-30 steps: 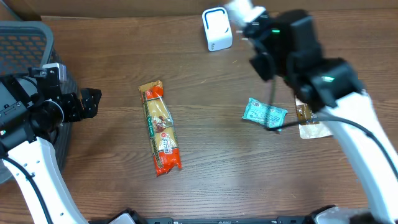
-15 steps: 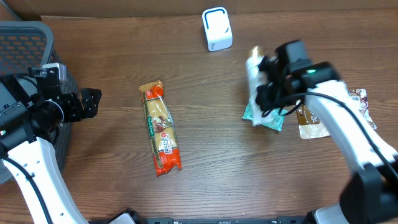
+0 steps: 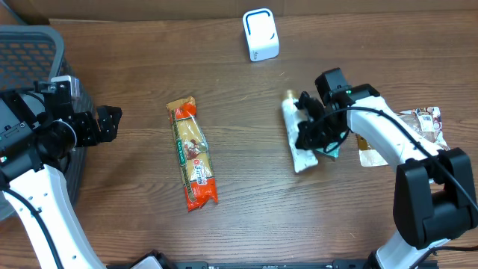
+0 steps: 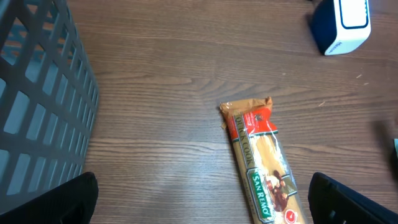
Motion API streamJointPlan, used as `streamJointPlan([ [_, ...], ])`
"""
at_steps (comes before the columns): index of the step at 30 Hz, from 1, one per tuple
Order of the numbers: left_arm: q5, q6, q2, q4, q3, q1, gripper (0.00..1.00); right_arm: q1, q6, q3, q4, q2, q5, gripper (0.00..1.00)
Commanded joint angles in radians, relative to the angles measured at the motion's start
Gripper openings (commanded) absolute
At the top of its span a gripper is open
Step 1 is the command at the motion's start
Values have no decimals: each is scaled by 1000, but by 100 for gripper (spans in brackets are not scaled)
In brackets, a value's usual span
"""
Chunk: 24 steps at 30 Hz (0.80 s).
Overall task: Scan the item barcode
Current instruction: 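Carry the white tube right and set it down near the tissue pack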
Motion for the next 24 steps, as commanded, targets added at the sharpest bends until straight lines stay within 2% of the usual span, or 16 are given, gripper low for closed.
streamJointPlan([
  [1, 16, 14, 1, 2, -1, 2, 100, -44, 44, -42, 3, -3, 85, 4],
  [14, 16, 14, 1, 2, -1, 2, 100, -185, 122, -47, -6, -3, 496, 4],
  [20, 16, 14, 1, 2, -1, 2, 100, -272, 122, -47, 13, -3, 543, 5],
  [24, 16, 14, 1, 2, -1, 2, 100, -323, 122, -47, 17, -3, 538, 29],
])
